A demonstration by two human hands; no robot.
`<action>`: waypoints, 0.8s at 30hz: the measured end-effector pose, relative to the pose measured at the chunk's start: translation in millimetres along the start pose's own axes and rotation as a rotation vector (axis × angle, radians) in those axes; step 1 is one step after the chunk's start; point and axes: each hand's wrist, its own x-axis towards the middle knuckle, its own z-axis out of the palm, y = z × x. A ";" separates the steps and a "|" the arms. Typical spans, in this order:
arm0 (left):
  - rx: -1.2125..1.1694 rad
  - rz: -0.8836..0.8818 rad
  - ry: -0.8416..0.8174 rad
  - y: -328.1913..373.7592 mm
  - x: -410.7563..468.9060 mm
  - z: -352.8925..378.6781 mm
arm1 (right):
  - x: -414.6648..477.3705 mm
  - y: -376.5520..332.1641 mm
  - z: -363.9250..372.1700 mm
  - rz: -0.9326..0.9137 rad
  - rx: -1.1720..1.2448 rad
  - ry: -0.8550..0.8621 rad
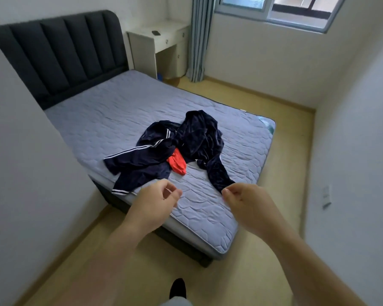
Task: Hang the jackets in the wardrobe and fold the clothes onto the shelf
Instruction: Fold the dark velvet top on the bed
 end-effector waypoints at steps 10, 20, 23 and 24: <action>-0.087 -0.037 -0.119 28.7 196.2 35.2 | 165.8 42.7 -18.8 0.103 -0.030 -0.047; -0.115 -0.245 -0.089 22.8 364.7 159.0 | 389.1 173.6 -8.6 0.167 0.104 -0.256; -0.127 -0.447 -0.057 14.9 409.3 209.8 | 465.7 228.7 7.1 0.219 0.154 -0.368; -0.143 -0.520 -0.056 14.3 424.0 226.4 | 488.1 246.4 12.4 0.247 0.174 -0.409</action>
